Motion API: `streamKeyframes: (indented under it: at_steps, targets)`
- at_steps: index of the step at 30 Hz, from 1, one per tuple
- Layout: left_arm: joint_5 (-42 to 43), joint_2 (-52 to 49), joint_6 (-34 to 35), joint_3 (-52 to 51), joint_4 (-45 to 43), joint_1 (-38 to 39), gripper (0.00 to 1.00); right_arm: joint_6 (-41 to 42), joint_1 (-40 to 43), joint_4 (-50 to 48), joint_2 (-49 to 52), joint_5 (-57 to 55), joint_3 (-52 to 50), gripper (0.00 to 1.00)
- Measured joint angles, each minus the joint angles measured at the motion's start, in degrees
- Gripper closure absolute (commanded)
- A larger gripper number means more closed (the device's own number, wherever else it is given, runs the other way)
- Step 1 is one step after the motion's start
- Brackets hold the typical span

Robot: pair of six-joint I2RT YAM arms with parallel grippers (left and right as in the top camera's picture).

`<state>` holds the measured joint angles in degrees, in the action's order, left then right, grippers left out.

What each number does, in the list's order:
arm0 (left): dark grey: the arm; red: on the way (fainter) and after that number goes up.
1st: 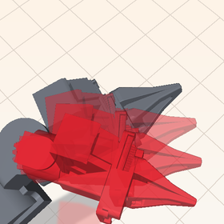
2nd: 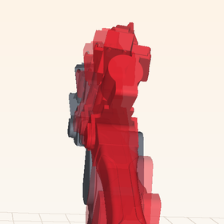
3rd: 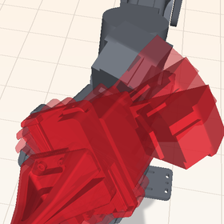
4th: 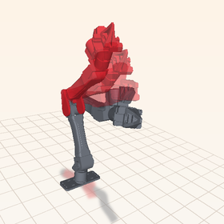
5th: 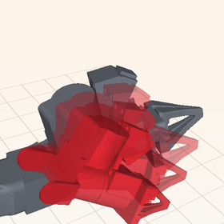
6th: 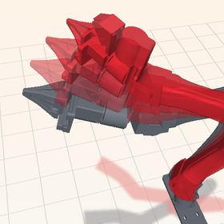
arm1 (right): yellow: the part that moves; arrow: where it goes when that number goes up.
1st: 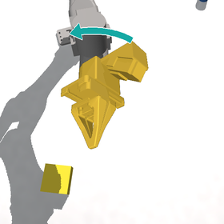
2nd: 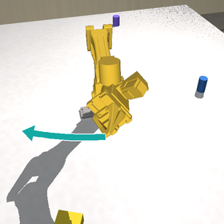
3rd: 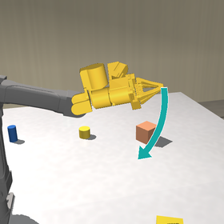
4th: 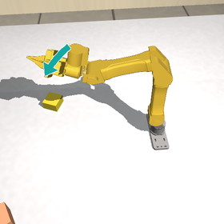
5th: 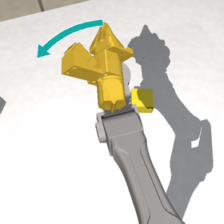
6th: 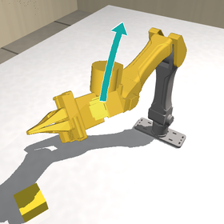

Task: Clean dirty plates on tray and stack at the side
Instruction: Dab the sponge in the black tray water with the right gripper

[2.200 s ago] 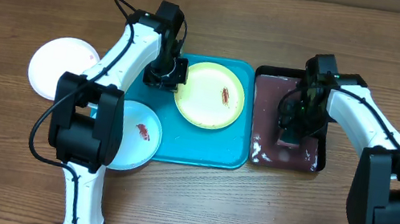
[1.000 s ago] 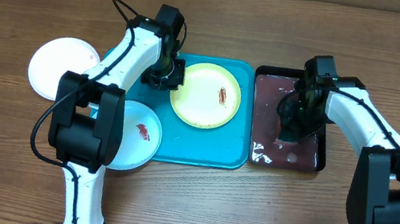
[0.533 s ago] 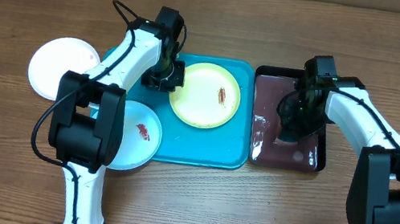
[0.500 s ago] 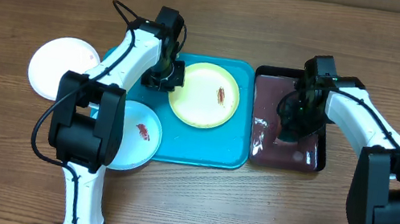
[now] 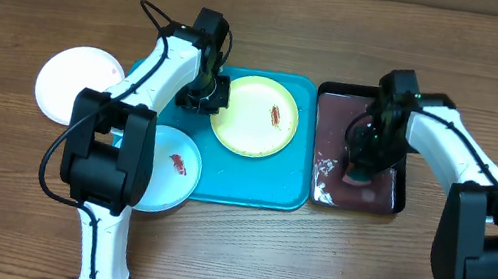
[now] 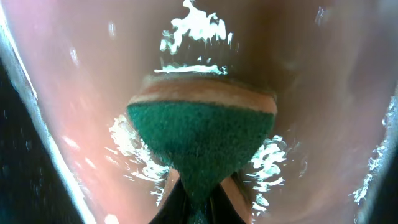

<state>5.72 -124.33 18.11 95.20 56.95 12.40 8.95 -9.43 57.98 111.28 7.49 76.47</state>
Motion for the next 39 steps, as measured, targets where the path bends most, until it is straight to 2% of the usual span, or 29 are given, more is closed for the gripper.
streamKeyframes:
  at_steps: [4,9,12,15,25,28,30,35,39]
  targets:
    - [0.0,0.0,0.0,0.0,-0.1,0.0,0.78,0.0,-0.2,8.1,0.3,0.0,9.4,0.96]
    - [0.0,0.0,0.0,0.0,-0.7,0.0,0.78,-0.9,-2.3,11.0,-1.2,-0.9,16.5,0.96]
    - [0.0,0.0,0.0,0.0,-1.4,0.0,0.83,-1.1,-4.6,12.2,-1.9,-3.7,16.7,0.96]
    - [0.0,0.0,0.0,0.0,-1.5,0.0,0.96,-1.1,-6.5,11.8,-1.9,-6.1,16.3,0.96]
    - [0.0,0.0,0.3,0.0,-1.1,0.0,0.96,-0.4,-7.1,6.4,-1.9,-8.5,11.5,0.96]
    - [0.0,0.0,1.2,0.0,-0.7,0.0,0.86,-0.3,-7.1,4.6,-1.9,-9.2,10.0,0.95]
    - [-0.4,0.0,1.6,0.0,-0.4,0.0,0.85,-0.2,-7.1,4.7,-1.9,-9.6,9.3,0.96]
    - [-0.7,0.0,1.8,0.0,0.1,0.0,0.96,-0.2,-7.1,5.4,-1.9,-10.1,9.1,0.96]
    - [-0.8,0.0,1.9,0.0,0.3,0.0,0.96,-0.2,-7.2,7.4,-1.9,-10.1,9.8,0.96]
